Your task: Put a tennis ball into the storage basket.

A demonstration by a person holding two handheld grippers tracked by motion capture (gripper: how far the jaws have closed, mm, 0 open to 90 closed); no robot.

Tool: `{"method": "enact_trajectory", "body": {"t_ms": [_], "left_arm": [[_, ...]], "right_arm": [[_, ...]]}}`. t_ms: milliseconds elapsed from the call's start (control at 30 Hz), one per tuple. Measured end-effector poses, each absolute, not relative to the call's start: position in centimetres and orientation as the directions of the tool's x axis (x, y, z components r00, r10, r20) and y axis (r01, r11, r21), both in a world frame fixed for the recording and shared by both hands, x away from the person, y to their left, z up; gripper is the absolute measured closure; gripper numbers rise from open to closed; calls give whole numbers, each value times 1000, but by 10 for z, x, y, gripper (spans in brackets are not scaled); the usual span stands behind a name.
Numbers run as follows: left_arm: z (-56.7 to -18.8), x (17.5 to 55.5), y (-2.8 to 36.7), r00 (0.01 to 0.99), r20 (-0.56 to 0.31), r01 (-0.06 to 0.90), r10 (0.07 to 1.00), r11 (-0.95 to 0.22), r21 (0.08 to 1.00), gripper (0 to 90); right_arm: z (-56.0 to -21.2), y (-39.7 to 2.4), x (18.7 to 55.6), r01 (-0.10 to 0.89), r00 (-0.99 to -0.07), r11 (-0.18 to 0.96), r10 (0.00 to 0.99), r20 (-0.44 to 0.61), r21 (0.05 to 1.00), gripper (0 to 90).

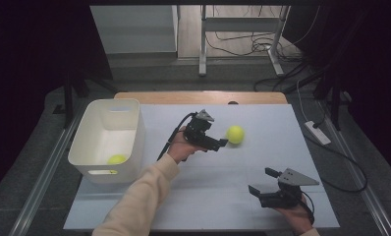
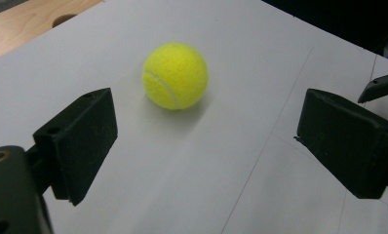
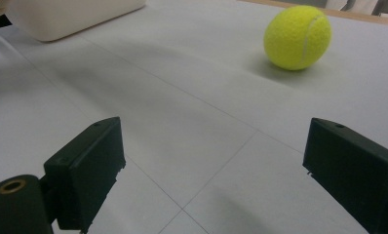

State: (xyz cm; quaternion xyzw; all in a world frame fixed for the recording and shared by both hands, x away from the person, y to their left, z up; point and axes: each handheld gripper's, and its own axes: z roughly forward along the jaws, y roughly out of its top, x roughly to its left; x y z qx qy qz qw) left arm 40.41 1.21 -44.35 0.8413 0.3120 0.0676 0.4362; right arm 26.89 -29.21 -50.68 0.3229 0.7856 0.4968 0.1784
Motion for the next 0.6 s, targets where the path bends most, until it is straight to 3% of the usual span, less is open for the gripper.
{"method": "enact_trajectory", "body": {"t_ms": [600], "left_arm": [[-452, 416, -3, 790, -163, 482, 591, -433, 761, 84]], "right_arm": [[-507, -292, 270, 331, -730, 298, 683, 42, 895, 78]]}}
